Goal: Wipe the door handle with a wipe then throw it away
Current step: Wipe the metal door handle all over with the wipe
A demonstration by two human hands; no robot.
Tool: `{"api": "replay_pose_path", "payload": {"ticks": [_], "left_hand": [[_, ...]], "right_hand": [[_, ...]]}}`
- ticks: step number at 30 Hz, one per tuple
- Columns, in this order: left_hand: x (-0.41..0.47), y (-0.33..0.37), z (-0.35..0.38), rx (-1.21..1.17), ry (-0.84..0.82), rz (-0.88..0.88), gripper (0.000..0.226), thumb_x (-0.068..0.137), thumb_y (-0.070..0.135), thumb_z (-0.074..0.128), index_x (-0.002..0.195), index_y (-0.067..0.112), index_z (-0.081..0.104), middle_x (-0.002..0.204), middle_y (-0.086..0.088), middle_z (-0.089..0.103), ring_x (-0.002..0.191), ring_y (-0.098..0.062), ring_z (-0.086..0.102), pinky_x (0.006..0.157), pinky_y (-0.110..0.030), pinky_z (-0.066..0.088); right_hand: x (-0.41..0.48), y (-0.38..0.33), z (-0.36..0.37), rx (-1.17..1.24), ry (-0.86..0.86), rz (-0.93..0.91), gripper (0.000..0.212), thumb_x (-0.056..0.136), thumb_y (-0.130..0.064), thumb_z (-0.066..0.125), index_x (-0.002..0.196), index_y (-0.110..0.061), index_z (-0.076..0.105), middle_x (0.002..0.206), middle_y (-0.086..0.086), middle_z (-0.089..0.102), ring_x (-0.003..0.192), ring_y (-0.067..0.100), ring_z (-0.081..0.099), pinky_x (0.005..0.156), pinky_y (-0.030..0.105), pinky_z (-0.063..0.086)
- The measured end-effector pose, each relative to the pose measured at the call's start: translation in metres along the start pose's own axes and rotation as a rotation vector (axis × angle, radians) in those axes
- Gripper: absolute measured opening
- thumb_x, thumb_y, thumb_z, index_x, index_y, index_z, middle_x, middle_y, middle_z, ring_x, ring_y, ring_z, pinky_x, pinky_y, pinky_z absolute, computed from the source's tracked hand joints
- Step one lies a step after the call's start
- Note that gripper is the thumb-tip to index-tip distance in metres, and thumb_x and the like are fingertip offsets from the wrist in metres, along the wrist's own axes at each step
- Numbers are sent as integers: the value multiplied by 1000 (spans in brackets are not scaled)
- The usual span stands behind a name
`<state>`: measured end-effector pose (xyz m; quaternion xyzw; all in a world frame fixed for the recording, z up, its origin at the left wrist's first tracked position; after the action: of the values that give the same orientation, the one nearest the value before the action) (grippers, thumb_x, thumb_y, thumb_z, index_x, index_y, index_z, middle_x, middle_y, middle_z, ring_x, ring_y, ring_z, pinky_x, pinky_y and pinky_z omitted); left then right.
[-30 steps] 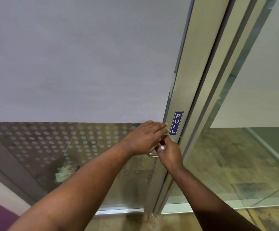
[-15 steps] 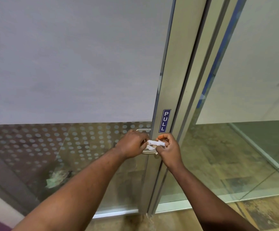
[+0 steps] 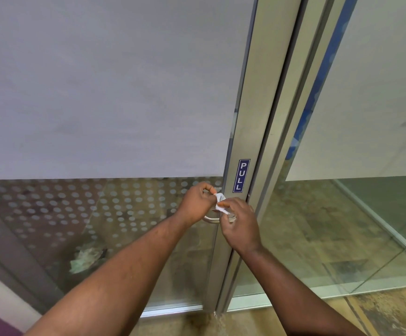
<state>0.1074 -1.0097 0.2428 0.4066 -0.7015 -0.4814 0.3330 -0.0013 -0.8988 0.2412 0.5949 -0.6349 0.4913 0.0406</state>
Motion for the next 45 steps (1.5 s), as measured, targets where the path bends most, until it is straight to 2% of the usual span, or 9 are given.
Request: {"api": "replay_pose_path", "payload": {"ticks": [4,14,21,25,29,32,35,40,45], "left_hand": [[5,-1,0,-119,-18,-47,16,86,10,59,86,23,68,78,6,68,70,-12,61,74,-33,51],[9,-16,9,-125,-113,-102,20,92,2,56,97,20,65,80,-5,66,67,-17,63,56,-28,50],[12,-22,18,-111,-267,-103,30,84,10,72,110,23,63,85,-7,69,74,-21,65,65,-36,56],[15,-24,21,-90,-262,-108,28,90,5,66,112,22,62,84,-7,69,75,-20,67,73,-44,59],[20,-26,16,-108,-220,-92,23,95,5,64,110,22,62,78,-2,69,71,-18,68,59,-37,58],[22,-25,14,-98,-204,-55,24,93,5,67,112,19,62,71,4,65,67,-14,65,58,-34,56],[26,-10,-1,161,-41,147,20,95,17,67,112,25,63,86,7,68,79,-12,65,73,-36,57],[22,59,-36,590,248,771,23,93,13,60,115,12,65,106,-4,68,98,-23,62,84,-39,52],[29,100,-48,852,306,1092,30,89,18,61,118,11,65,124,-10,64,121,-30,56,100,-42,41]], "right_hand": [[-9,-8,2,-76,-38,-109,43,71,-2,58,107,-20,74,107,-9,72,105,7,58,96,29,42],[1,16,2,222,-2,231,33,81,-8,75,109,-23,66,108,-13,61,86,5,63,75,17,51],[1,33,8,340,26,391,27,84,-14,77,108,-25,70,97,-12,73,81,0,66,71,11,48],[1,43,15,457,40,475,30,88,-5,72,111,-24,70,98,-7,74,83,0,67,75,15,52],[1,50,21,497,-19,485,34,90,-5,68,120,-20,69,104,-5,74,91,5,69,79,16,53],[-1,54,27,459,-80,504,25,83,-8,76,102,-23,73,87,-4,74,75,7,67,70,23,53],[-1,61,25,335,-31,508,15,80,-13,78,80,-23,67,70,-5,68,61,3,57,59,23,47],[6,79,5,73,138,471,21,83,-21,72,79,-25,52,75,-5,62,66,15,57,55,34,45],[-2,87,23,-94,-24,397,19,87,-20,67,87,-27,49,94,-8,71,79,22,65,62,37,52]]}}
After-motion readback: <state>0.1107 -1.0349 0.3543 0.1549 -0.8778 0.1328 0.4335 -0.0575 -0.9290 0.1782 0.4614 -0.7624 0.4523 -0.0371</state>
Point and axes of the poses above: each hand's wrist, its own x-axis towards the middle knuckle, its own z-axis out of the palm, y = z × x, the point moved 6 cm from there along x, towards the middle knuckle
